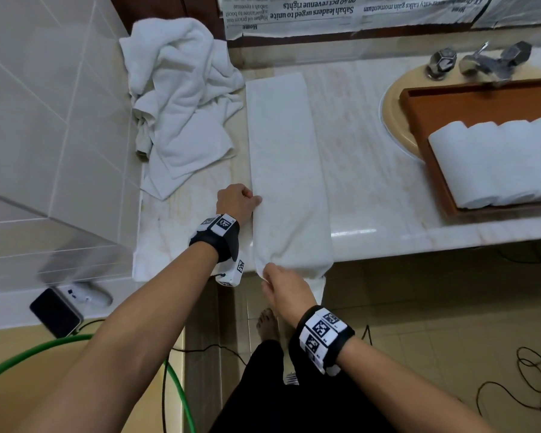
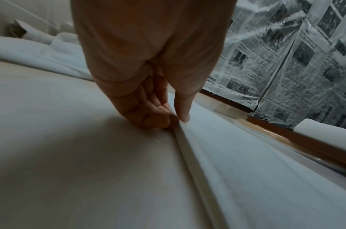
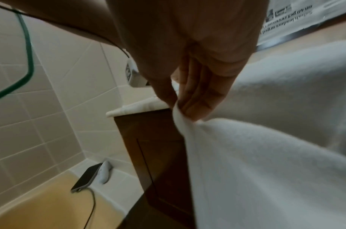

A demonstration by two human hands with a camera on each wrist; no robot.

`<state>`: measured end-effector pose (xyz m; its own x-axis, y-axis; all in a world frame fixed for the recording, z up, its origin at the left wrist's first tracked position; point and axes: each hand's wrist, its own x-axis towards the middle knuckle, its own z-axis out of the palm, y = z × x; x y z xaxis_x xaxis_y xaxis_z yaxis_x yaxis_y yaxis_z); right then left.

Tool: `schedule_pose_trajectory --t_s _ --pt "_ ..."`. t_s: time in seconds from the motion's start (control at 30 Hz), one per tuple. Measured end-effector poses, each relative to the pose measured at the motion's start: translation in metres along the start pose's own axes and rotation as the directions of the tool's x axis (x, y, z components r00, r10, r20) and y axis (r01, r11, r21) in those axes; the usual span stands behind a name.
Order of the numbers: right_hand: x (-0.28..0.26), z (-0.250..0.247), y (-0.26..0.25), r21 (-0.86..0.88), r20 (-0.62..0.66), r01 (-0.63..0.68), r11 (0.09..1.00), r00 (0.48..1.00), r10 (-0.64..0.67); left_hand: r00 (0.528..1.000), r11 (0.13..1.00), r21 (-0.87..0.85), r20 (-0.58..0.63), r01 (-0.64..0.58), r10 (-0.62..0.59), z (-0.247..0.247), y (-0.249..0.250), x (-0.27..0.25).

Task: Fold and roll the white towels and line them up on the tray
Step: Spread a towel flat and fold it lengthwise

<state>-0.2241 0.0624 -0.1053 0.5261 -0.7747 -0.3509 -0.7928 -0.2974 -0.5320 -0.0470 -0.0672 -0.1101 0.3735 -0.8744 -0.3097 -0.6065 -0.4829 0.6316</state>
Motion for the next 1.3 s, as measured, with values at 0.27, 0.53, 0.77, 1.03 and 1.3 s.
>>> schedule_pose_trajectory --t_s 0.27,0.53,0.77,1.03,1.3 --pt "0.019 -0.050 0.057 0.074 -0.406 -0.082 0.994 0.908 0.105 0.995 0.996 0.029 0.061 -0.081 0.079 0.003 -0.019 -0.016" --pt "0.064 -0.080 0.110 -0.041 -0.387 -0.029 0.999 0.922 0.011 0.998 0.997 0.040 0.015 -0.067 0.067 0.014 -0.002 -0.012" --pt "0.102 -0.109 0.123 -0.032 -0.346 -0.060 0.998 0.937 0.046 0.998 0.987 0.153 -0.046 0.047 -0.041 0.022 0.047 0.028" --pt "0.129 -0.151 0.132 -0.119 -0.238 -0.063 0.991 0.971 0.033 0.995 0.999 0.043 -0.094 0.020 -0.016 0.020 0.063 0.021" --pt "-0.003 -0.126 0.149 0.078 -0.036 0.101 0.992 0.994 -0.099 0.978 0.982 0.049 0.105 -0.184 0.178 0.041 0.037 -0.064"
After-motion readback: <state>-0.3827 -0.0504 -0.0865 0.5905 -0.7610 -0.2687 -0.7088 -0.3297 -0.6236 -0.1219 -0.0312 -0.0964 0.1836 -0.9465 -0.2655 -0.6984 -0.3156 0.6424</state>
